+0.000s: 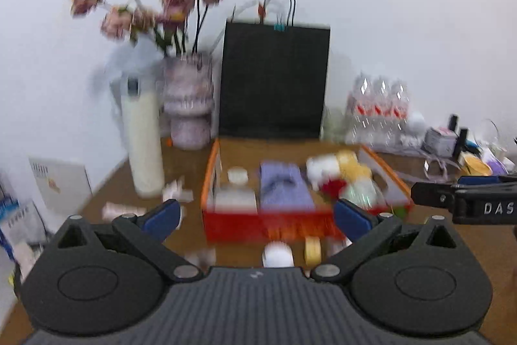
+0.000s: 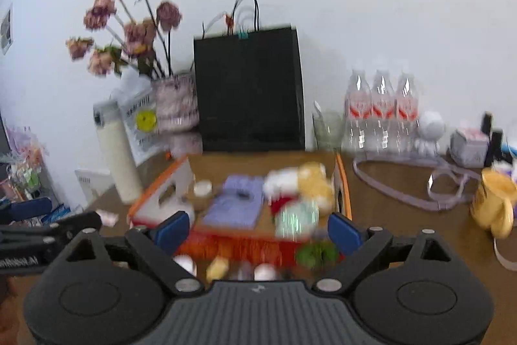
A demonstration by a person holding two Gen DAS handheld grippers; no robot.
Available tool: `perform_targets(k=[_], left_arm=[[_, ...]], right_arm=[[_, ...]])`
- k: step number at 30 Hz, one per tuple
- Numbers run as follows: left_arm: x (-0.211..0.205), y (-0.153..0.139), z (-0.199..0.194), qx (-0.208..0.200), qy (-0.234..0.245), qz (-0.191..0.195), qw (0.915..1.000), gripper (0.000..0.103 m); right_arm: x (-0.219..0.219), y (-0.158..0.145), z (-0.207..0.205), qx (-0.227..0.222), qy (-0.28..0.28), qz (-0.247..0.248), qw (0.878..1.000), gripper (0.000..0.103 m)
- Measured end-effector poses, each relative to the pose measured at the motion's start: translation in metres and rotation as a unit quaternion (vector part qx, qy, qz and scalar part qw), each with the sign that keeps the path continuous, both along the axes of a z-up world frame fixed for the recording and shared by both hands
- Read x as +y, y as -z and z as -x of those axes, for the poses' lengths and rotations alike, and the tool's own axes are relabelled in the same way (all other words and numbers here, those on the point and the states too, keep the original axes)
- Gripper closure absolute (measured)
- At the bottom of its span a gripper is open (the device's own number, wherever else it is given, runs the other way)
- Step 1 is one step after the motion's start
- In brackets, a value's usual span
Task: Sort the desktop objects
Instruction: 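Withdraw both open tools from the box back over the table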
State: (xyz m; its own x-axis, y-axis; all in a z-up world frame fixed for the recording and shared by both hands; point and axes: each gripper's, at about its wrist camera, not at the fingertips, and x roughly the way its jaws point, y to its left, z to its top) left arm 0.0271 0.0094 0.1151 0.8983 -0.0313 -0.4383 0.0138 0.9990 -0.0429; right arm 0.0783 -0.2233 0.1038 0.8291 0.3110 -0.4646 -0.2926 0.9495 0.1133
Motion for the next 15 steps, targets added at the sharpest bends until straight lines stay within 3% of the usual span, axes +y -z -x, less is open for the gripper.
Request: perform_targets(k=[5, 8, 15], left_arm=[[-0.006, 0.050, 0.054, 0.052, 0.036, -0.020, 0.9978, 0.000], [-0.004, 0.075, 0.087, 0.074, 0.027, 0.003, 0.9969, 0.000], [0.002, 0.100, 0.123, 0.113, 0.017, 0.026, 0.9931, 0.000]], right_arm=[[-0.009, 0.055, 0.053, 0.028, -0.001, 0.014, 0.999, 0.011], [-0.016, 0.081, 0.083, 0.057, 0.003, 0.014, 0.998, 0.011], [-0.022, 0.108, 0.146, 0.079, 0.008, 0.041, 0.996, 0.011]])
